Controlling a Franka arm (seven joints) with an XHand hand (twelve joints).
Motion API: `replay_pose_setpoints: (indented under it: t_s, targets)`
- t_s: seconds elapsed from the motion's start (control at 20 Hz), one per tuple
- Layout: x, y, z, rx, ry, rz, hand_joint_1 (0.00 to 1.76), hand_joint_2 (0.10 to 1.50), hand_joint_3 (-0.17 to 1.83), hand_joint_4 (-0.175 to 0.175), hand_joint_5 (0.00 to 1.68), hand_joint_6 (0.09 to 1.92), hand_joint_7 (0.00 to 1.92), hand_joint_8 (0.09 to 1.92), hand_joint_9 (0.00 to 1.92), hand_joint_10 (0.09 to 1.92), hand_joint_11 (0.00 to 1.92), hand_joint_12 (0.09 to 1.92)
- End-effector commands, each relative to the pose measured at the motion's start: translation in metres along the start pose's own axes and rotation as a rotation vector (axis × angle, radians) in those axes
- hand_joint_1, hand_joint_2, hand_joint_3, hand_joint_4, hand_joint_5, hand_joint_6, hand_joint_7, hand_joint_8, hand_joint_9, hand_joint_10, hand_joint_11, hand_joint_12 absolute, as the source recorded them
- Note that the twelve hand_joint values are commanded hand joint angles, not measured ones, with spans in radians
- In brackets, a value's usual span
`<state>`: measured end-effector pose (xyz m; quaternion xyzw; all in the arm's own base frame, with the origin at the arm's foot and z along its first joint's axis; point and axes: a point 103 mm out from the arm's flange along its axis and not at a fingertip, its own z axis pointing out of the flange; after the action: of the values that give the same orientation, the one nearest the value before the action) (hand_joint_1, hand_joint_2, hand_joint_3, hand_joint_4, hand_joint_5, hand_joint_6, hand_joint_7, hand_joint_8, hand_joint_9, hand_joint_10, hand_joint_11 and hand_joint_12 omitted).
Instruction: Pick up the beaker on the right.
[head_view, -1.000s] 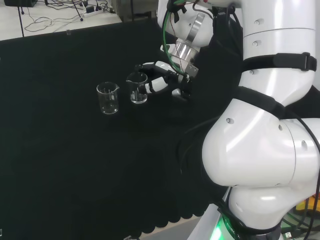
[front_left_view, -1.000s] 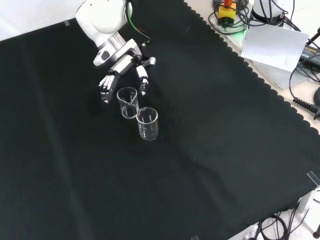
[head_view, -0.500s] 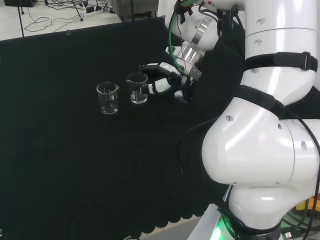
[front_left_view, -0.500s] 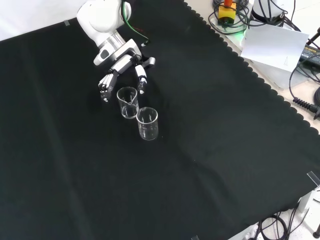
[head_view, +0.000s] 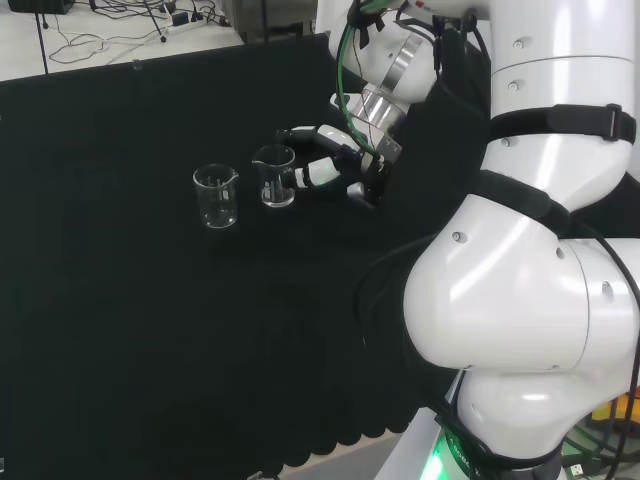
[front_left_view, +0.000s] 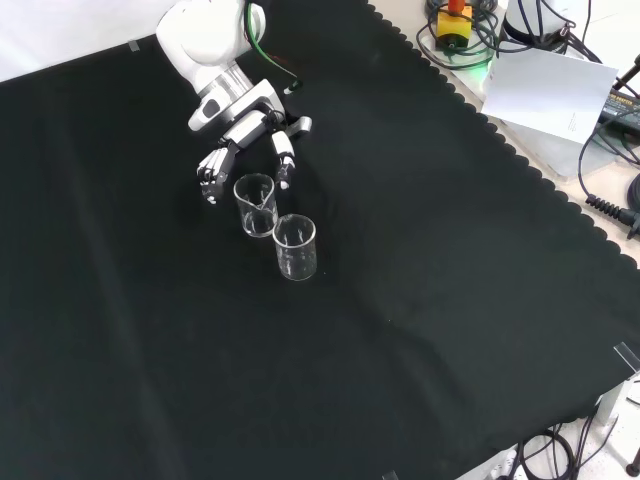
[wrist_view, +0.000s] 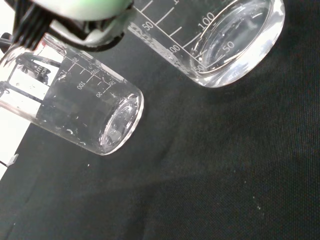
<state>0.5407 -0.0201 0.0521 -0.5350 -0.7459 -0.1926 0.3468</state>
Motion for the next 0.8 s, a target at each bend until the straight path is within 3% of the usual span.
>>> replay_pose_setpoints:
  t_s: [0.05, 0.8]
  targets:
    - [0.0008, 0.0021, 0.0034, -0.002, 0.012, -0.003, 0.88, 0.53, 0.56, -0.043, 0.45, 0.09, 0.24, 0.63, 0.36, 0.61, 0.0, 1.37]
    - [0.0062, 0.0109, 0.0121, -0.022, 0.021, -0.022, 0.88, 0.53, 0.57, -0.041, 0.47, 0.09, 0.25, 0.63, 0.36, 0.6, 0.0, 1.36]
